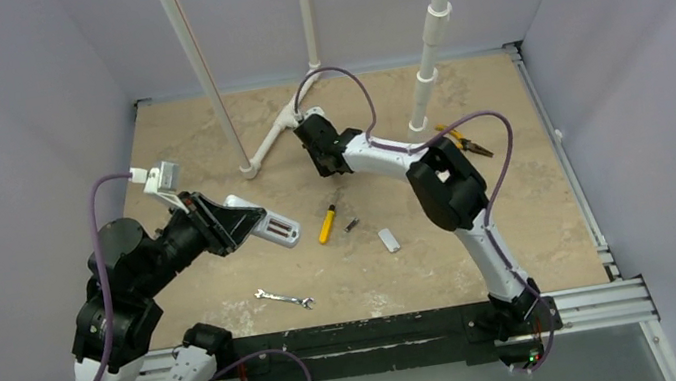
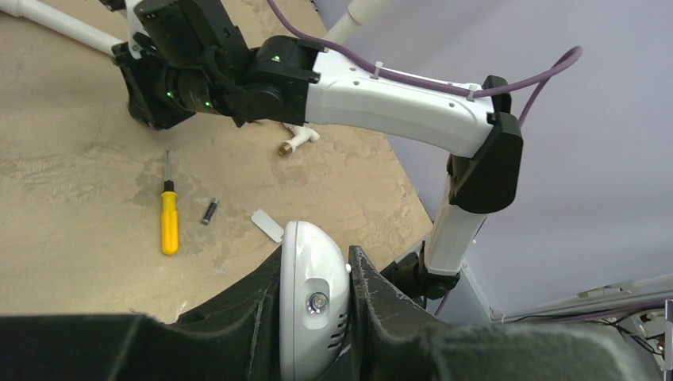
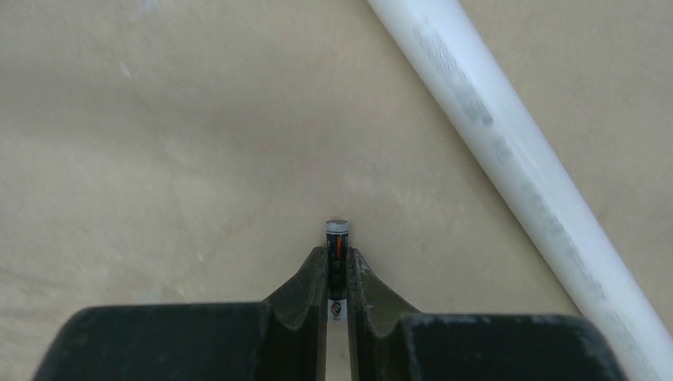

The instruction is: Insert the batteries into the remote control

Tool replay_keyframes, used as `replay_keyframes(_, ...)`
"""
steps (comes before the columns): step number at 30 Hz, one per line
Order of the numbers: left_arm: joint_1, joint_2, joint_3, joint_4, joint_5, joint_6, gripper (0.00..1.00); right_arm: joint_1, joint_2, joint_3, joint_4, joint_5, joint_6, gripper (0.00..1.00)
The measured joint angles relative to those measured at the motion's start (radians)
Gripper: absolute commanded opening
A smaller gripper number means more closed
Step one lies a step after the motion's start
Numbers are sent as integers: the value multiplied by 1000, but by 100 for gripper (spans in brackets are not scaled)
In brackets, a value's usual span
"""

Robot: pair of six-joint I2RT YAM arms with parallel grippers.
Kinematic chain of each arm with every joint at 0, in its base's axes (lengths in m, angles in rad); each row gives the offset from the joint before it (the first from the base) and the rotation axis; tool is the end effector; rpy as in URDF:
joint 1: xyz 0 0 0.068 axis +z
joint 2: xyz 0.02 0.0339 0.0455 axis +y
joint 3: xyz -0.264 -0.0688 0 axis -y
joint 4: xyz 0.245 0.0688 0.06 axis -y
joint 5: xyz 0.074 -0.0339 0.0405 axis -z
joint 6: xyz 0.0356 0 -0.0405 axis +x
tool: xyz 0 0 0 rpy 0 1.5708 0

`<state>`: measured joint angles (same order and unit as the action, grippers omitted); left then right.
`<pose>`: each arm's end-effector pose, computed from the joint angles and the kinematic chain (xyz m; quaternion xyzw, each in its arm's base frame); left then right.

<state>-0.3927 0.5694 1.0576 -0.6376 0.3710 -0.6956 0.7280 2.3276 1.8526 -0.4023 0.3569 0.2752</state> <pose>0.0799 -0.0471 0.4078 0.0066 0.7545 -0.4515 0.4762 0.3929 0.3335 0.1642 -0.1490 0.9155 0.0144 0.3735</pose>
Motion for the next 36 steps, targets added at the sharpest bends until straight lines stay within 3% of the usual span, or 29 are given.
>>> replay_keyframes(5,0,6,-2,0,0,0,0,-3,-172,-267,33,0,-50,0)
replay_keyframes(16,0,13,-23,15,11,10,0,-13,-419,-604,42,-11,-66,1)
replay_keyframes(20,0,13,-46,18,12,10,0,-13,-507,-720,57,-31,-47,6)
replay_keyframes(25,0,20,-58,26,22,10,0,-13,-593,-842,98,-37,-29,22)
replay_keyframes(30,0,44,-58,40,27,10,0,-14,-622,-884,126,-33,-18,32)
replay_keyframes(36,0,61,-58,45,28,10,0,-15,-629,-888,121,-29,-4,34)
